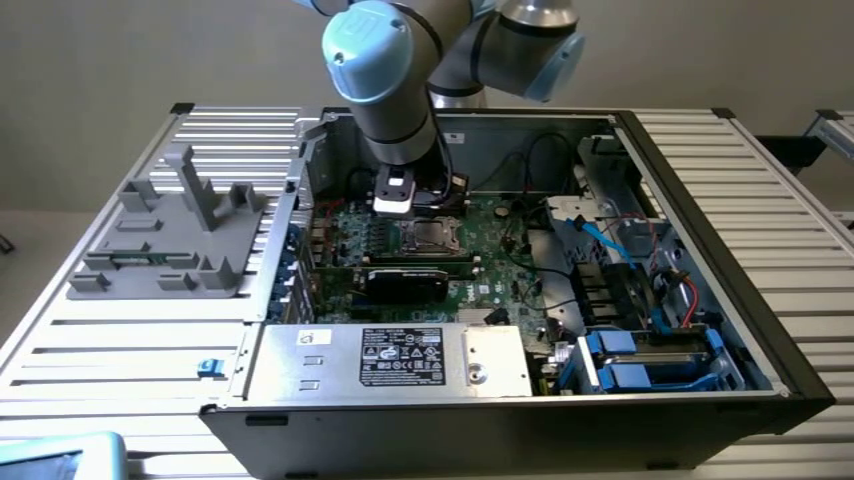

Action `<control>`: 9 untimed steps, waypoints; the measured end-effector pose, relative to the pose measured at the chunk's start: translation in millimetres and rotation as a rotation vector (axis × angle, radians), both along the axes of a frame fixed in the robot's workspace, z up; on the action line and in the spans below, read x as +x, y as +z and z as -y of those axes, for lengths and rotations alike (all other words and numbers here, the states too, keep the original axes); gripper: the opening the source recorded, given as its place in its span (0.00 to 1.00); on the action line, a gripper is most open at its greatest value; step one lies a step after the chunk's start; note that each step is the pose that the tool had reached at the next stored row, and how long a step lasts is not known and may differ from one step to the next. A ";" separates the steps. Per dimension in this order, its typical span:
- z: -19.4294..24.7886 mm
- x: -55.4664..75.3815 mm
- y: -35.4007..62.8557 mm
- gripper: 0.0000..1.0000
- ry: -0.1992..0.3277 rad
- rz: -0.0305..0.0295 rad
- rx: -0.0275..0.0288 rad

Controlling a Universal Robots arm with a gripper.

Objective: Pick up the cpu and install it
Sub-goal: 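Install the first cpu locking lever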

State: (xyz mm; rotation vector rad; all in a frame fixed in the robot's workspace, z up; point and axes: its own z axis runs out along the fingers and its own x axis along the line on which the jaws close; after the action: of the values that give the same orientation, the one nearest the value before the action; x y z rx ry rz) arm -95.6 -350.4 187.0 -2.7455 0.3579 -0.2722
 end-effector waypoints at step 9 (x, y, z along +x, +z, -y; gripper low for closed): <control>0.0 5.2 0.2 0.11 -0.003 0.0000 0.0000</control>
State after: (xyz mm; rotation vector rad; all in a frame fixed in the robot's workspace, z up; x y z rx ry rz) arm -90.4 -350.4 187.2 -2.7452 0.3621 -0.2730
